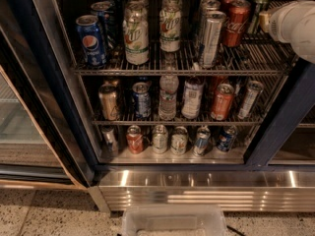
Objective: Pick green can from top shelf of fridge
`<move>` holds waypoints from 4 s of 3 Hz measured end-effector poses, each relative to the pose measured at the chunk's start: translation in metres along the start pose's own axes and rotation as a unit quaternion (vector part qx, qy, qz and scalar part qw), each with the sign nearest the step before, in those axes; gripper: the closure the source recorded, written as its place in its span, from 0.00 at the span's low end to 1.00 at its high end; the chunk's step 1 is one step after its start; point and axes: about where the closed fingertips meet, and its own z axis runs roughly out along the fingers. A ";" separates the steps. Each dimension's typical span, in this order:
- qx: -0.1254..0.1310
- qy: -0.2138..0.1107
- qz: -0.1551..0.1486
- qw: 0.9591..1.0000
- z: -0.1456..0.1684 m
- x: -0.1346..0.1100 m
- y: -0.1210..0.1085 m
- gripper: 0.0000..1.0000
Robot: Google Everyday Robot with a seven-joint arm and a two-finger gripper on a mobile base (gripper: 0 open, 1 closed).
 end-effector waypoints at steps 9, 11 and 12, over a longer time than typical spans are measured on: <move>0.000 0.000 0.000 1.000 0.000 -0.001 0.000 0.85; 0.000 0.000 0.000 1.000 0.000 -0.001 0.000 0.74; 0.000 -0.001 0.000 1.000 0.000 -0.001 0.000 0.73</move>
Offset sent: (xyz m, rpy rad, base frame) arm 0.0000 0.0000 0.0000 0.0000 0.0000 0.0000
